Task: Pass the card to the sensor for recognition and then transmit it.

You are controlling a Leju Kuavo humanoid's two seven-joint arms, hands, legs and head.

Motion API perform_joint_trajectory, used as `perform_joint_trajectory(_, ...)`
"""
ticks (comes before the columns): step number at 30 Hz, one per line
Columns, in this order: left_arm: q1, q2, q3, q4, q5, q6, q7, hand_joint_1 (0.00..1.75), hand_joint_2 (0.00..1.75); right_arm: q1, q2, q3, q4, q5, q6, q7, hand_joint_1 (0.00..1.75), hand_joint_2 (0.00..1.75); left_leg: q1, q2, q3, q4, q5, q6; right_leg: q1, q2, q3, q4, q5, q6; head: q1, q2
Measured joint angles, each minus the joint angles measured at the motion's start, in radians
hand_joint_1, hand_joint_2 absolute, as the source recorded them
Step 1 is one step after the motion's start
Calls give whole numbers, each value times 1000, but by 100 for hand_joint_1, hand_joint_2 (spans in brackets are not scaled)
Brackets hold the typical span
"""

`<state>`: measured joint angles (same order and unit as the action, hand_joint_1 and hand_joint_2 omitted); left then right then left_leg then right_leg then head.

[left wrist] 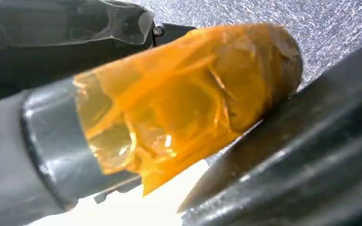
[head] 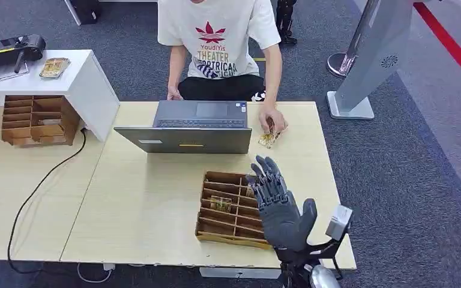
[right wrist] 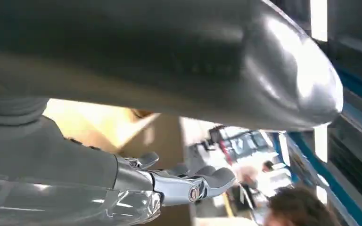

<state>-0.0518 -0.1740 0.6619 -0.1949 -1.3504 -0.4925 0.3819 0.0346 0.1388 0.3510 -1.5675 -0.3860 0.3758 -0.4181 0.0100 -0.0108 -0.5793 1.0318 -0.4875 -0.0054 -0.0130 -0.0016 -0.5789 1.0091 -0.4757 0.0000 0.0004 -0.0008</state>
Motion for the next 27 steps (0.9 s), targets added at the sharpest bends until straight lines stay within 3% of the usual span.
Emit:
perform_joint_trajectory(8,0,-1,13,0,1,-1,2,0,0,37,-38,21,10,13,22,1,0,0,0,0,0,0,0,0,0,0,0,0,0,0,0,0)
perform_joint_trajectory(27,-1,-8,17,0,-19,-1,-4,0,0,118,-139,42,-35,3,92,-72,0,0,0,0,0,0,0,0,0,0,0,0,0,0,0,0)
